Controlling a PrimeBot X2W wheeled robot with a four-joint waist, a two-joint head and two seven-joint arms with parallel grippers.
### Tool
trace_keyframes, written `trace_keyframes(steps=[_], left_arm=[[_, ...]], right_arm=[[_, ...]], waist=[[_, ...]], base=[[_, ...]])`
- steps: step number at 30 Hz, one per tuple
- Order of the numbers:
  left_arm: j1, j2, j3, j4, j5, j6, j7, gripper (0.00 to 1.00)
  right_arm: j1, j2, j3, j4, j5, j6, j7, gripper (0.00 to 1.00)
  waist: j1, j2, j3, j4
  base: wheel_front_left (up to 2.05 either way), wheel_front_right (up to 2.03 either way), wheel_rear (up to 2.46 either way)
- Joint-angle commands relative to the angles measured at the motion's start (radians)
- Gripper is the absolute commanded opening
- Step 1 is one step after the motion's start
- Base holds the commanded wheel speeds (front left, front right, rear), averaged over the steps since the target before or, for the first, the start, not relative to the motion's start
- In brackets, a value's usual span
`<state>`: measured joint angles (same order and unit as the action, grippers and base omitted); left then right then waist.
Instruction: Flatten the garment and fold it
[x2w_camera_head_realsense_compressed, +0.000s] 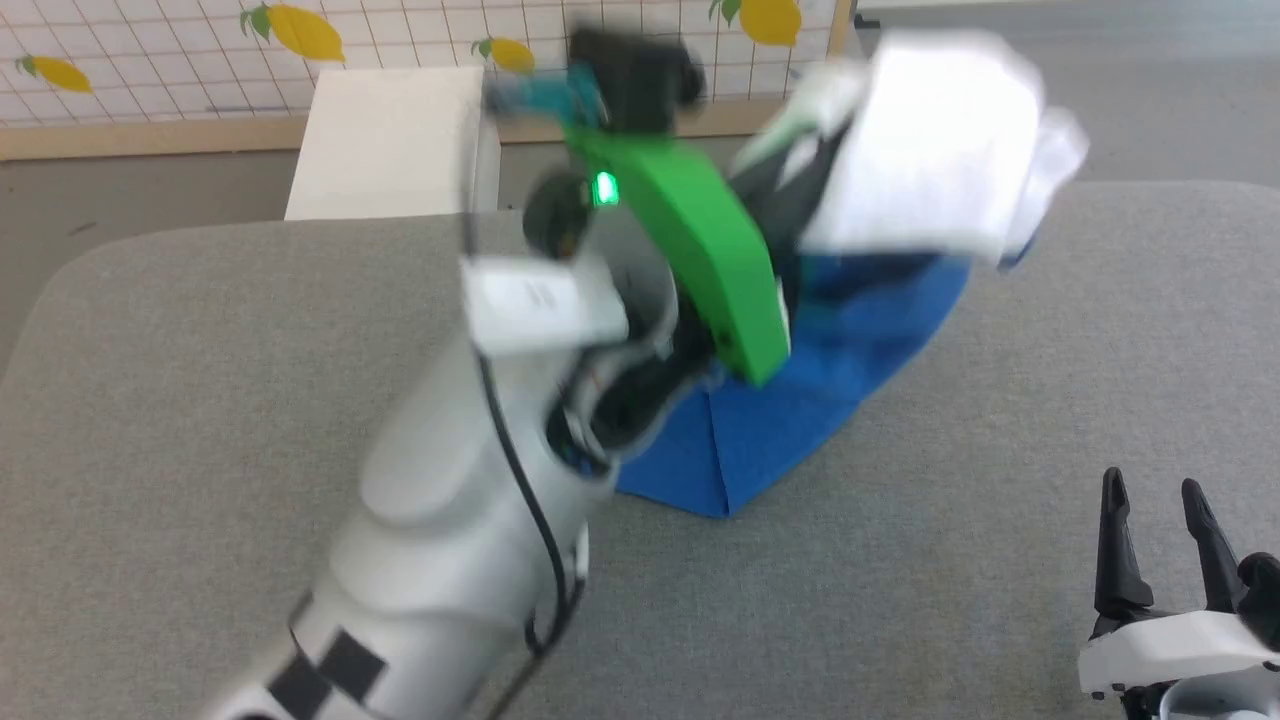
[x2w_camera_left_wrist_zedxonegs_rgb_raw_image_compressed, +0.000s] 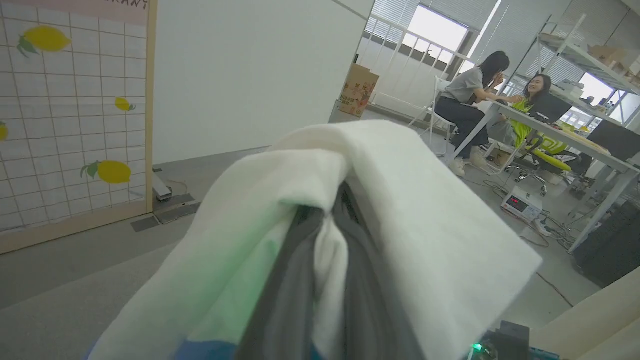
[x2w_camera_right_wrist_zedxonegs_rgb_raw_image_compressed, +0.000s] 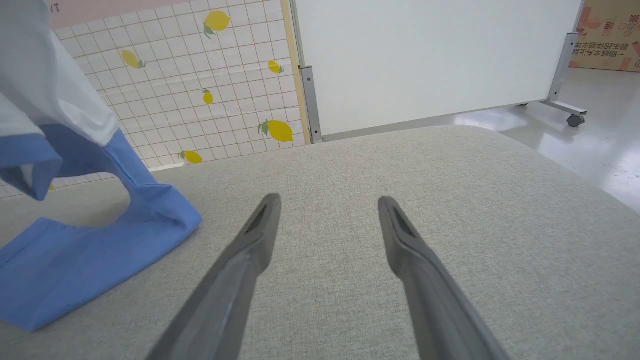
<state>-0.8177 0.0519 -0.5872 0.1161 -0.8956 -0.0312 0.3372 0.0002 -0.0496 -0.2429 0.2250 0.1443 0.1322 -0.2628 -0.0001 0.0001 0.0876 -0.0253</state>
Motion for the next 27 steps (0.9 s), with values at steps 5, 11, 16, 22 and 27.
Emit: trace_keyframes(steps=[5,11,16,22,27], left_arm=[[0.158,0.012,-0.091,0.122,0.134,0.054,-0.124,0.0],[0.26,0.007,-0.177,0.355,0.219,0.109,-0.222,0.0],[0.267,0.0,-0.219,0.505,0.201,0.123,-0.22,0.0],[0.234,-0.001,-0.258,0.52,0.12,0.142,-0.239,1.0],[0.199,-0.001,-0.291,0.488,0.063,0.138,-0.264,1.0]], right_arm=[[-0.025,-0.001,-0.006,-0.007,0.002,-0.002,0.001,1.0],[-0.05,-0.001,0.006,-0.004,-0.002,-0.002,0.001,1.0],[-0.061,-0.001,0.012,-0.002,-0.008,-0.002,0.001,1.0],[-0.064,-0.001,0.007,0.001,-0.012,-0.002,0.001,1.0],[-0.055,-0.001,-0.003,0.006,-0.016,-0.002,0.001,1.0]], waist=[[0.0001,-0.0001,0.04,0.0],[0.0001,-0.0001,0.068,-0.014],[0.0001,-0.0001,0.079,-0.026],[0.0001,-0.0001,0.08,-0.034],[0.0001,-0.0001,0.062,-0.027]], base=[[0.0,0.0,0.0],[0.0,0.0,0.0],[0.0,0.0,0.0],[0.0,0.0,0.0],[0.0,0.0,0.0]])
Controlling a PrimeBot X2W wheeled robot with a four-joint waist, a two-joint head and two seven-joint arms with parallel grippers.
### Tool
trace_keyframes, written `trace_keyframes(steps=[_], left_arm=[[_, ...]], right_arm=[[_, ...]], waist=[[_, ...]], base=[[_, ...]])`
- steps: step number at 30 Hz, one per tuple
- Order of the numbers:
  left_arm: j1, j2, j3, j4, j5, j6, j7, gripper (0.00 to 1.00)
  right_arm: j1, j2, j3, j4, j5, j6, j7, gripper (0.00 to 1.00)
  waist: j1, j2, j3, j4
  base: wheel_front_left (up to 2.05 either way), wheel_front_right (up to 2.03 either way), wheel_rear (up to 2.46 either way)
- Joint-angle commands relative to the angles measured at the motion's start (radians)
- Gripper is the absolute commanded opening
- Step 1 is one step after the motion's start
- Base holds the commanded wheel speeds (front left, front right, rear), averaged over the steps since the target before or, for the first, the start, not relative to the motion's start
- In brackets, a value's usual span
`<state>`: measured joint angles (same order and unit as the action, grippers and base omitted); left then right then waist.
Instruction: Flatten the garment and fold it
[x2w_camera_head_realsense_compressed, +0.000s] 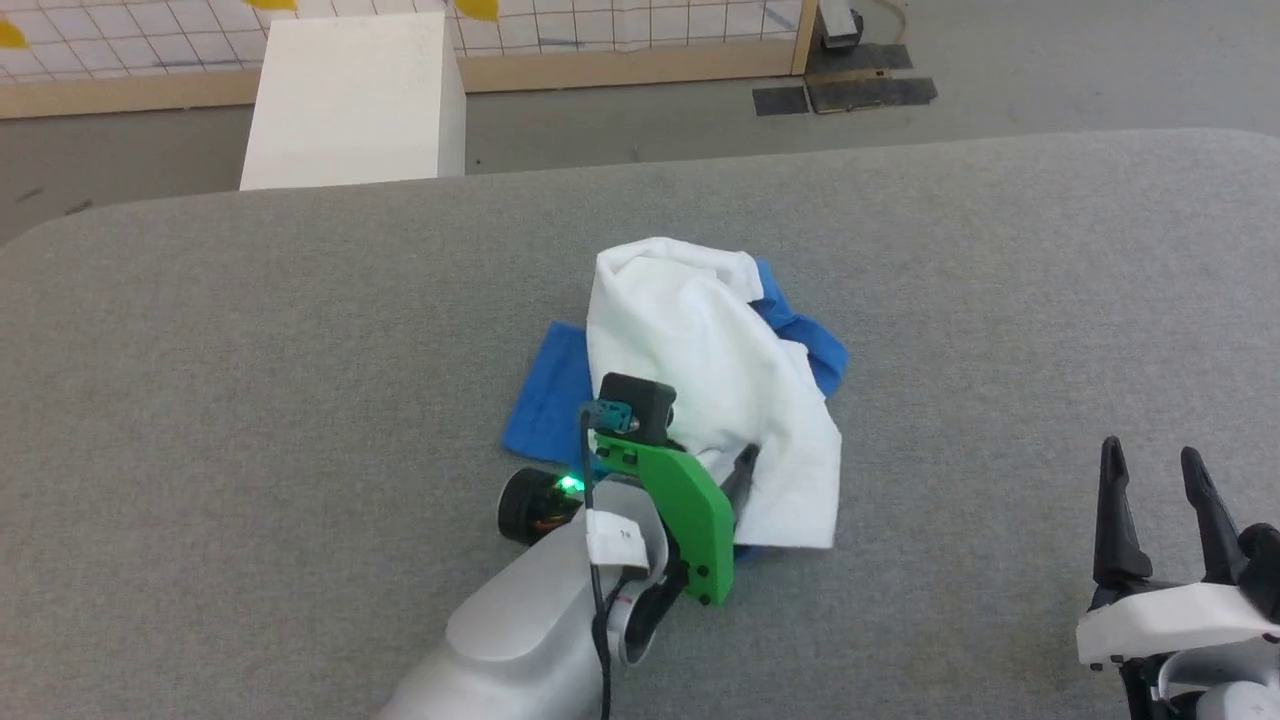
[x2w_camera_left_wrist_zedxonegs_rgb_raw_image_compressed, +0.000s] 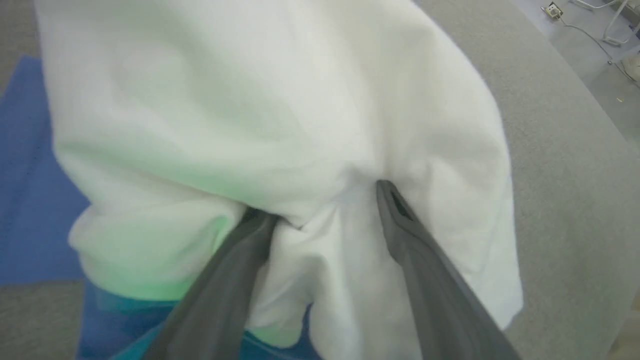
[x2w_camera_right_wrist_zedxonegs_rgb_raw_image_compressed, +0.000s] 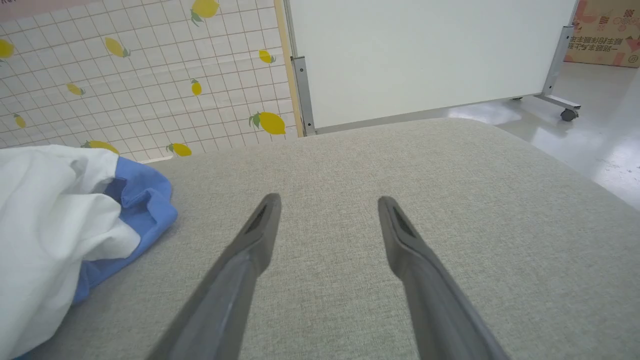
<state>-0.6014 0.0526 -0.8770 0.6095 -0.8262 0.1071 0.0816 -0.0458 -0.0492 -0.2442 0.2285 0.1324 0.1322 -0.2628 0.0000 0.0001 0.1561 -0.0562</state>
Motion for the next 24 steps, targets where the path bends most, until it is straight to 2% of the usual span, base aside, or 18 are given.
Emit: trace_keyframes(steps=[1,6,11,15,18,21,24], left_arm=[[-0.023,-0.002,-0.002,-0.021,-0.015,-0.002,-0.024,1.0],[-0.028,0.008,0.018,-0.109,-0.005,0.007,-0.122,1.0],[0.032,0.091,0.068,-0.212,0.048,0.084,-0.269,1.0],[0.141,0.159,0.127,-0.325,0.07,0.136,-0.328,1.0],[0.249,0.196,0.206,-0.439,0.104,0.164,-0.342,1.0],[0.402,0.2,0.355,-0.608,0.221,0.183,-0.343,1.0],[0.557,0.195,0.447,-0.699,0.345,0.168,-0.343,1.0]], right_arm=[[-0.006,-0.001,-0.004,0.004,-0.004,-0.002,0.001,1.0],[0.01,-0.001,-0.01,0.003,-0.004,-0.002,0.001,1.0],[0.03,-0.001,-0.013,0.003,-0.007,-0.002,0.001,1.0],[0.049,-0.001,-0.012,0.003,-0.011,-0.002,0.001,1.0],[0.064,-0.001,-0.009,0.001,-0.013,-0.002,0.001,1.0],[0.083,-0.001,-0.004,-0.003,-0.018,-0.002,0.001,1.0],[0.101,-0.001,0.0,-0.007,-0.019,-0.002,0.001,1.0]], waist=[[0.0,-0.0001,-0.013,0.007],[0.0,-0.0001,-0.038,0.019],[0.0,-0.0001,-0.071,0.03],[0.0,-0.0001,-0.1,0.034],[0.0,-0.0001,-0.119,0.035],[0.0,-0.0001,-0.136,0.037],[0.0,-0.0001,-0.151,0.039]], base=[[0.0,0.0,0.0],[0.0,0.0,0.0],[0.0,0.0,0.0],[0.0,0.0,0.0],[0.0,0.0,0.0],[0.0,0.0,0.0],[0.0,0.0,0.0]])
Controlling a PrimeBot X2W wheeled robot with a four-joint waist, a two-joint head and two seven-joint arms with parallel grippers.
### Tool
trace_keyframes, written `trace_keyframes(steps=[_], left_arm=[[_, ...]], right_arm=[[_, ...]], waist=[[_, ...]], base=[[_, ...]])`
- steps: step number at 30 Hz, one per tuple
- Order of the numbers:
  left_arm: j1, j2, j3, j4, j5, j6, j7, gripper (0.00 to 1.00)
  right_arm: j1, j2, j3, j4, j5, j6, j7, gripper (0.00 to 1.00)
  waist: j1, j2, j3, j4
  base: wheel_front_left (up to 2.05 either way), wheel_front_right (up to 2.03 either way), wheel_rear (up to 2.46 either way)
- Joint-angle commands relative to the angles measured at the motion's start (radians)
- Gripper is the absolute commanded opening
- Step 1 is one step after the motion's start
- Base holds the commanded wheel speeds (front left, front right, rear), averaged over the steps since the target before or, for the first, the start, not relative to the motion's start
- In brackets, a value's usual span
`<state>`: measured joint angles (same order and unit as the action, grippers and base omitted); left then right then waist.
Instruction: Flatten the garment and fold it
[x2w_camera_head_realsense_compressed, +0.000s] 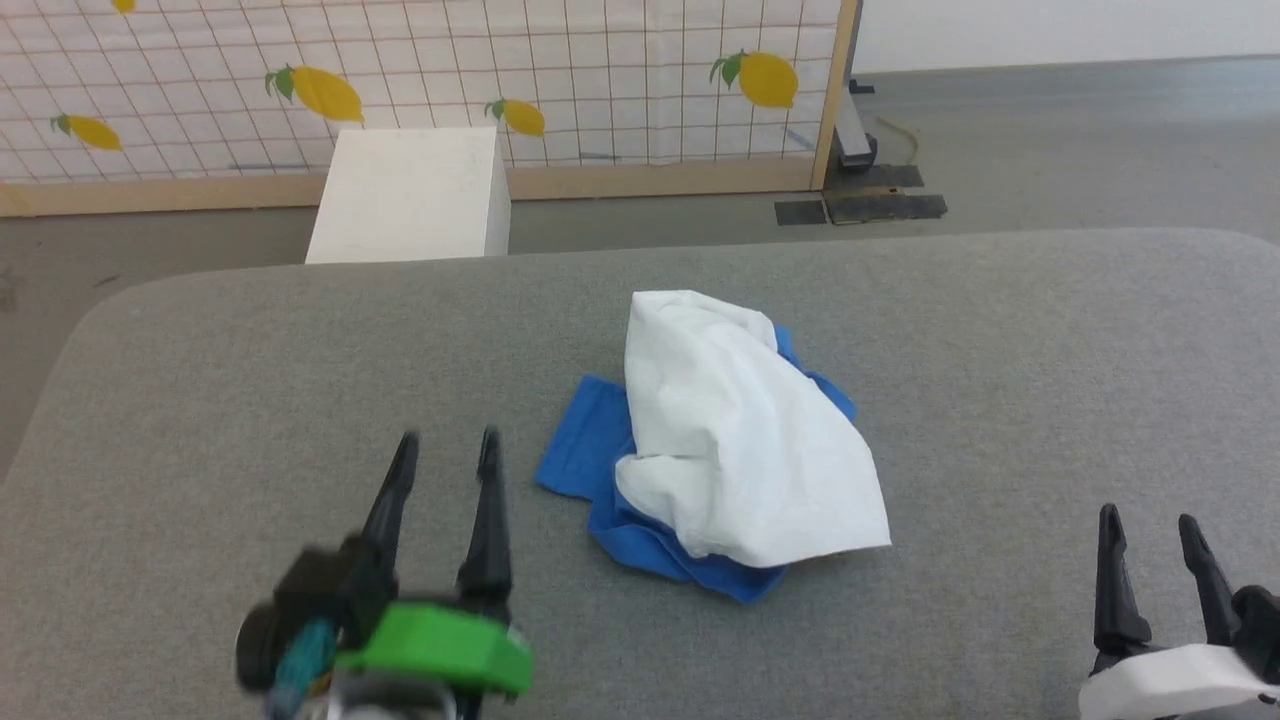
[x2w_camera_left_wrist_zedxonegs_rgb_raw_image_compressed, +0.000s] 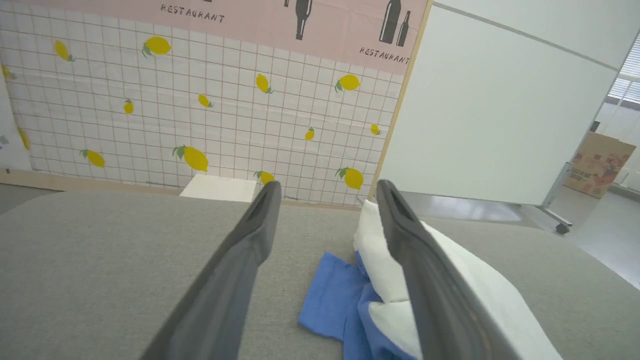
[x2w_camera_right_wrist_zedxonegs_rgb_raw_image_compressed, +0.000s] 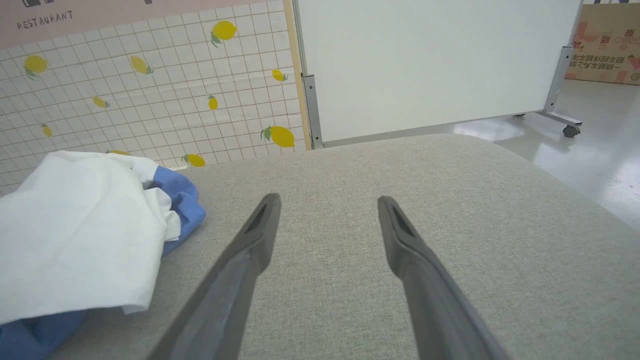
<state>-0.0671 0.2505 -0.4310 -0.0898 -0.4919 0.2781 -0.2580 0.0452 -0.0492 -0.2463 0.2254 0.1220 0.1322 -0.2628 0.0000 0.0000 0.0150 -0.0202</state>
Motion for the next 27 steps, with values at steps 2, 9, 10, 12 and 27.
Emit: trace_keyframes(steps=[2,9,10,12,27], left_arm=[[0.115,-0.021,0.052,-0.037,0.075,-0.026,-0.003,1.0],[0.329,-0.134,0.214,-0.052,0.192,-0.148,-0.004,1.0],[0.344,-0.15,0.235,-0.041,0.195,-0.167,-0.004,1.0],[0.362,-0.169,0.262,-0.022,0.21,-0.205,-0.004,1.0],[0.328,-0.2,0.295,0.022,0.225,-0.283,-0.004,1.0]], right_arm=[[0.026,-0.001,0.006,-0.004,-0.011,-0.002,0.001,1.0],[0.087,-0.001,0.015,0.002,-0.009,-0.002,0.001,1.0],[0.095,-0.001,0.016,0.004,-0.008,-0.002,0.001,1.0],[0.105,-0.001,0.023,0.004,-0.007,-0.002,0.001,1.0],[-0.082,-0.006,0.124,-0.094,0.019,-0.002,0.223,1.0]], waist=[[0.0,0.0,-0.024,0.007],[0.0,0.0,-0.074,0.034],[0.0,0.0,-0.084,0.039],[0.0,0.0,-0.098,0.046],[0.0,0.0,-0.061,0.067]], base=[[0.0,0.0,0.0],[0.0,0.0,0.0],[0.0,0.0,0.0],[0.0,0.0,0.0],[0.0,0.0,0.0]])
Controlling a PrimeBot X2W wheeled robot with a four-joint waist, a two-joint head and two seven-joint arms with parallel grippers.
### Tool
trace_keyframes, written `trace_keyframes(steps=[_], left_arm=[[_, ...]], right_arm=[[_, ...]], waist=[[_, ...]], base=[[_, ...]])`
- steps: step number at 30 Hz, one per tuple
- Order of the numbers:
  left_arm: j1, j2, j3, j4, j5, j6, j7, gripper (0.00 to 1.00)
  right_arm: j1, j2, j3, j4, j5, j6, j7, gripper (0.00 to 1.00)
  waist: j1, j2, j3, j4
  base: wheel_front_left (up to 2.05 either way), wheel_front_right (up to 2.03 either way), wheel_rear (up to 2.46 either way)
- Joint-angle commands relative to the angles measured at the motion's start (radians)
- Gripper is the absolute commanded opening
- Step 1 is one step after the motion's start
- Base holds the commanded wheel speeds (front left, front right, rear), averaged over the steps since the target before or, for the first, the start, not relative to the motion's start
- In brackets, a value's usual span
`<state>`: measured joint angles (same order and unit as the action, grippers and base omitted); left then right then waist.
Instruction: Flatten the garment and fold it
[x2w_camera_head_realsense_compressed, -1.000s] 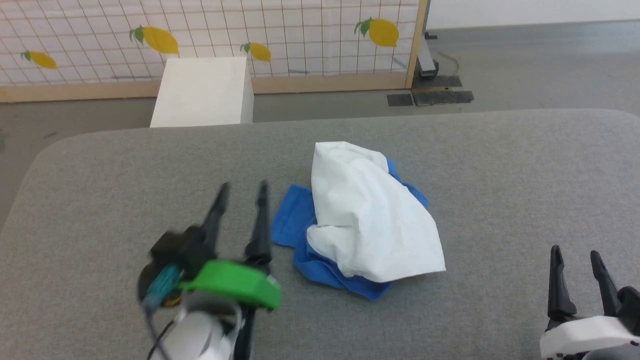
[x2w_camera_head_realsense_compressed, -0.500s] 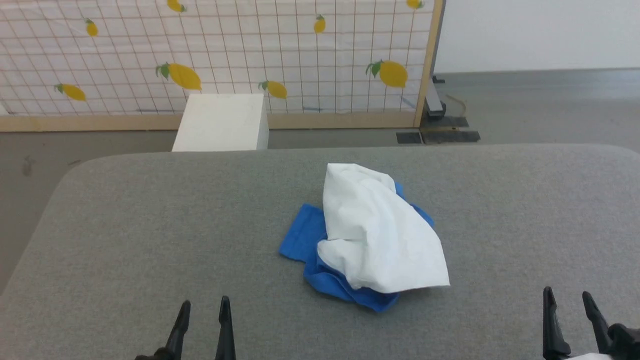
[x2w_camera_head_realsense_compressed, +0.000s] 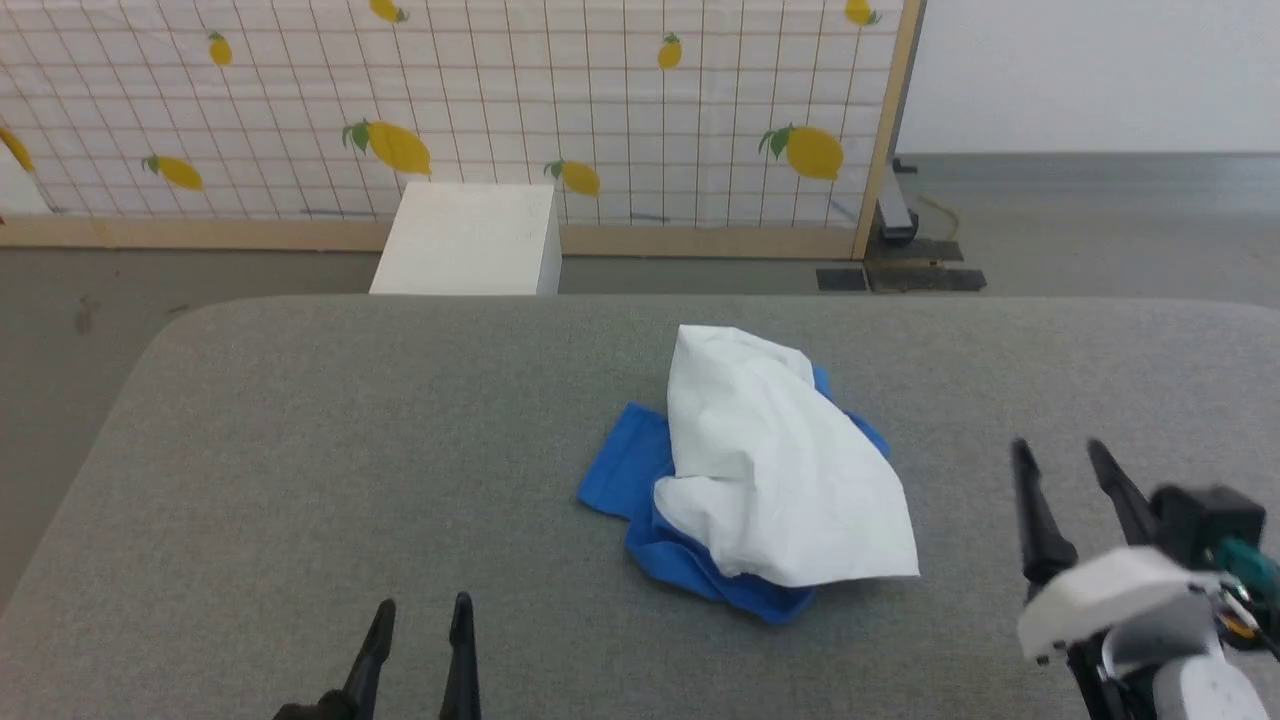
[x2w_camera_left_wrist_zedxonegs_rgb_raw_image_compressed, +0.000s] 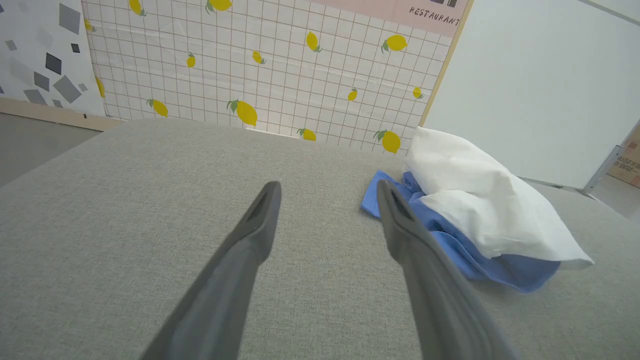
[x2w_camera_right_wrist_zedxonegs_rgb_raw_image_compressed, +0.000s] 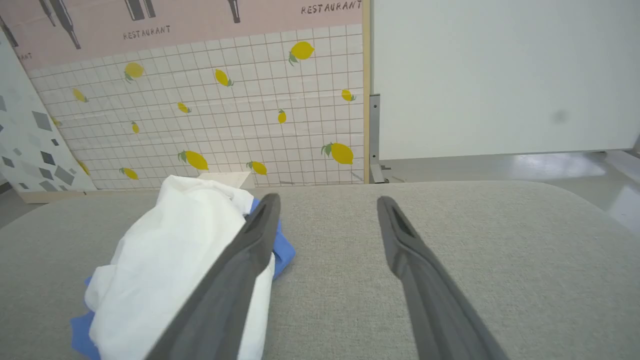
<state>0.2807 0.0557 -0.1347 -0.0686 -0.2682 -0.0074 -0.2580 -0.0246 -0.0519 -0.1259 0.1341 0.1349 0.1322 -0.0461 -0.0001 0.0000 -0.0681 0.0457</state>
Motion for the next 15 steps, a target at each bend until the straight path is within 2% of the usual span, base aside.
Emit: trace_keyframes(steps=[1,7,10,15], left_arm=[[-0.028,-0.005,-0.008,0.002,-0.001,0.005,-0.004,1.0],[-0.07,-0.005,-0.036,0.014,-0.012,0.014,-0.004,1.0],[-0.084,-0.005,-0.047,0.027,-0.012,0.011,-0.004,1.0],[-0.093,-0.005,-0.057,0.041,-0.017,0.009,-0.004,1.0]], right_arm=[[-0.034,-0.012,0.018,-0.008,0.018,-0.002,0.047,1.0],[-0.123,-0.077,0.093,0.054,0.134,-0.002,0.34,1.0],[-0.156,-0.11,0.134,0.092,0.19,-0.002,0.452,1.0],[-0.198,-0.155,0.204,0.147,0.244,-0.002,0.542,1.0]], waist=[[0.0001,0.0,0.031,0.004],[0.0001,0.0,0.075,0.024],[0.0001,0.0,0.084,0.042],[0.0001,0.0,0.092,0.071]], base=[[0.0,0.0,0.0],[0.0,0.0,0.0],[0.0,0.0,0.0],[0.0,0.0,0.0]])
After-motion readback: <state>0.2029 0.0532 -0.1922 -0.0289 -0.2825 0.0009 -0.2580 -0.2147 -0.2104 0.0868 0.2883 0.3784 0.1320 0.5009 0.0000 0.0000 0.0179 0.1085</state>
